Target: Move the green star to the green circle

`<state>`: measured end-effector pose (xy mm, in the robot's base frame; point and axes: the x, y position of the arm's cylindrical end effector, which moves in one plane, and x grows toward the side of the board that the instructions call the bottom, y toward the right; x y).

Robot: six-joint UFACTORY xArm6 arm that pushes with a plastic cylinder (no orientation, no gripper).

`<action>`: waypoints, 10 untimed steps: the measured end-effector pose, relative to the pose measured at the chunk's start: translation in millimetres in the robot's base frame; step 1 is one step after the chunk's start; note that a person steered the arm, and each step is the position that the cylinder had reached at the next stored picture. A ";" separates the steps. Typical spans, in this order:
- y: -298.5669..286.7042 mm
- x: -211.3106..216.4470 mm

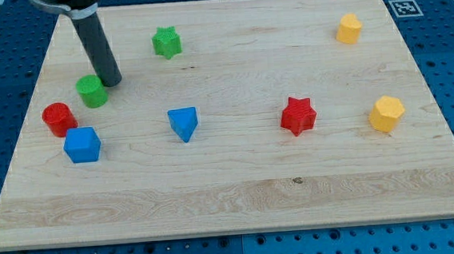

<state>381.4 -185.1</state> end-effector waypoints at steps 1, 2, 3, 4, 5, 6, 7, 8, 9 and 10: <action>-12.1 5.9; -21.5 10.1; -20.0 10.2; 50.3 18.6; 137.2 44.0; 201.8 41.0; 251.1 -12.2; 261.3 -73.2; 240.7 -111.5; 186.5 -127.4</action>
<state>254.0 1.4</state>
